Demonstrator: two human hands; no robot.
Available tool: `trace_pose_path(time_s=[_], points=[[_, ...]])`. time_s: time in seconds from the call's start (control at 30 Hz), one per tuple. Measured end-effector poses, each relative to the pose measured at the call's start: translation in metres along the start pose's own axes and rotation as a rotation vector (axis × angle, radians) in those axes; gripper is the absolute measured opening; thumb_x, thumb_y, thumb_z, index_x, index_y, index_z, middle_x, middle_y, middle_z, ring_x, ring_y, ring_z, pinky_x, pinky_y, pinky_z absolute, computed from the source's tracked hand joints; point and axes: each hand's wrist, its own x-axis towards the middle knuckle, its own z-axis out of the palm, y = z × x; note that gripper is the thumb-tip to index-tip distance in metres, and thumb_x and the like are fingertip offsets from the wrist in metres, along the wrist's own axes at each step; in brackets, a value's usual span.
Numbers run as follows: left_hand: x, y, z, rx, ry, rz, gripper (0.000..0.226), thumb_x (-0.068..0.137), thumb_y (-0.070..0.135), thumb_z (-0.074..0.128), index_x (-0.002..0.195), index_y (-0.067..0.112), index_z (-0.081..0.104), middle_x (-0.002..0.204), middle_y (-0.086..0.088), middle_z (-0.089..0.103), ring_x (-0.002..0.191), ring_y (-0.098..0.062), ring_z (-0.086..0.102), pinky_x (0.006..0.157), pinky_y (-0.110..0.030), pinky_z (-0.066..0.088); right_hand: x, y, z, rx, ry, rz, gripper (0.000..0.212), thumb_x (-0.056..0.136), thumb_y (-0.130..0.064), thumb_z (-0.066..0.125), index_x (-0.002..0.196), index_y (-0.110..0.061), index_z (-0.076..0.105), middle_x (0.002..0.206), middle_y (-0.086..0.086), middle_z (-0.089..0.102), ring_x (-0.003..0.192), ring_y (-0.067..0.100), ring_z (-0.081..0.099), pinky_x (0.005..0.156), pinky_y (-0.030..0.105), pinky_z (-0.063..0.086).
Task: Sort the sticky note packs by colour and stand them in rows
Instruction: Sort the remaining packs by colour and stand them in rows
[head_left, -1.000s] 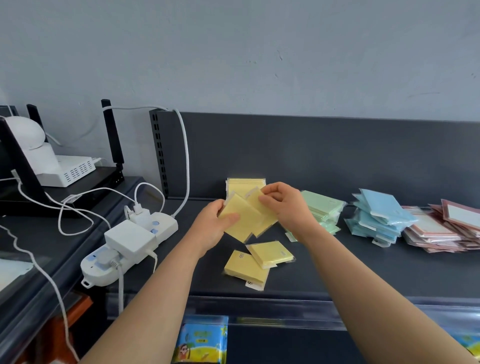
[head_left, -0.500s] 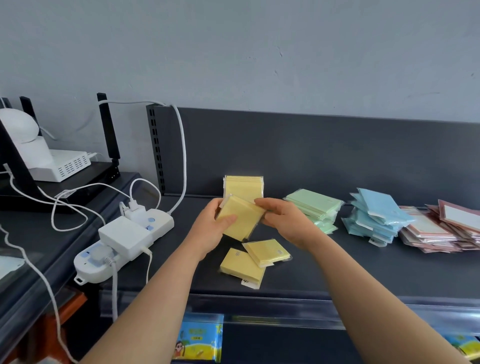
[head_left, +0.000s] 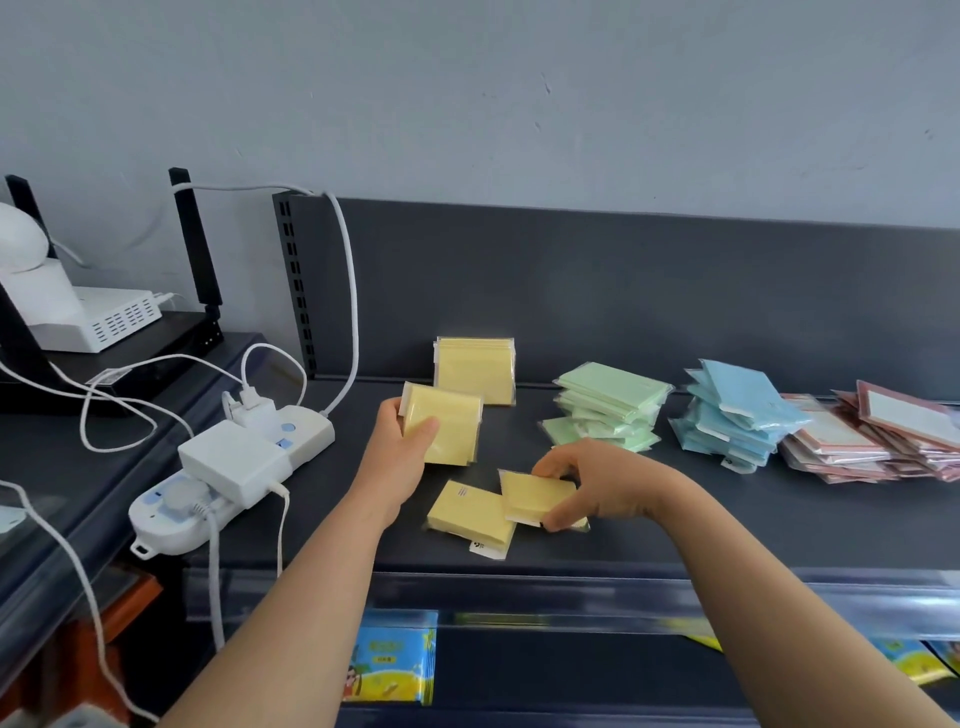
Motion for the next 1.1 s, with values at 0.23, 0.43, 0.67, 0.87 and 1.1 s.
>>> trace_pose_path(time_s=[0.23,0.43,0.67,0.87,1.1], points=[[0.003,0.013,0.01,-0.152,-0.091,-0.022,0.031,0.099,0.024,0.053,0.126,0.029,0.039,0.119,0.004,0.058,0.113,-0.018,0.056,0.104,-0.045,0.043,0.025,-0.029,0.004,0.378,0.288,-0.088,0.068,0.09,-0.031,0.064,0.149,-0.019,0.032,0.141,-0.005,0.049,0.129,0.013,0.048,0.104,0.027,0.04],[0.016,0.023,0.024,0.046,-0.13,0.018,0.03,0.102,0.021,0.04,0.131,0.026,0.034,0.117,0.004,0.054,0.102,-0.011,0.053,0.09,-0.033,0.044,0.061,-0.04,0.01,0.527,0.487,-0.039,0.028,0.091,-0.02,0.062,0.119,-0.018,0.059,0.101,0.002,0.068,0.086,0.02,0.065,0.084,0.04,0.057],[0.05,0.027,0.038,0.338,0.047,0.178,0.03,0.1,0.013,0.047,0.13,0.019,0.047,0.12,-0.001,0.054,0.098,-0.012,0.051,0.07,-0.02,0.038,0.1,-0.045,0.002,0.429,0.599,0.042,0.017,0.092,-0.01,0.055,0.109,-0.008,0.058,0.099,0.01,0.064,0.08,0.022,0.058,0.067,0.03,0.047],[0.081,0.014,0.044,0.488,0.088,0.104,0.031,0.095,0.017,0.057,0.125,0.016,0.052,0.121,-0.007,0.051,0.102,-0.02,0.052,0.085,-0.031,0.045,0.133,-0.04,0.0,0.238,0.541,0.174,0.014,0.093,-0.004,0.046,0.106,-0.007,0.049,0.114,0.014,0.049,0.083,0.023,0.053,0.063,0.026,0.043],[0.089,0.003,0.042,0.489,0.105,0.04,0.067,0.088,0.017,0.069,0.145,0.014,0.034,0.138,-0.009,0.041,0.123,-0.027,0.049,0.105,-0.043,0.042,0.138,-0.028,0.008,0.182,0.441,0.244,0.032,0.096,-0.014,0.052,0.127,-0.011,0.045,0.132,0.016,0.037,0.085,0.024,0.053,0.087,0.031,0.044]])
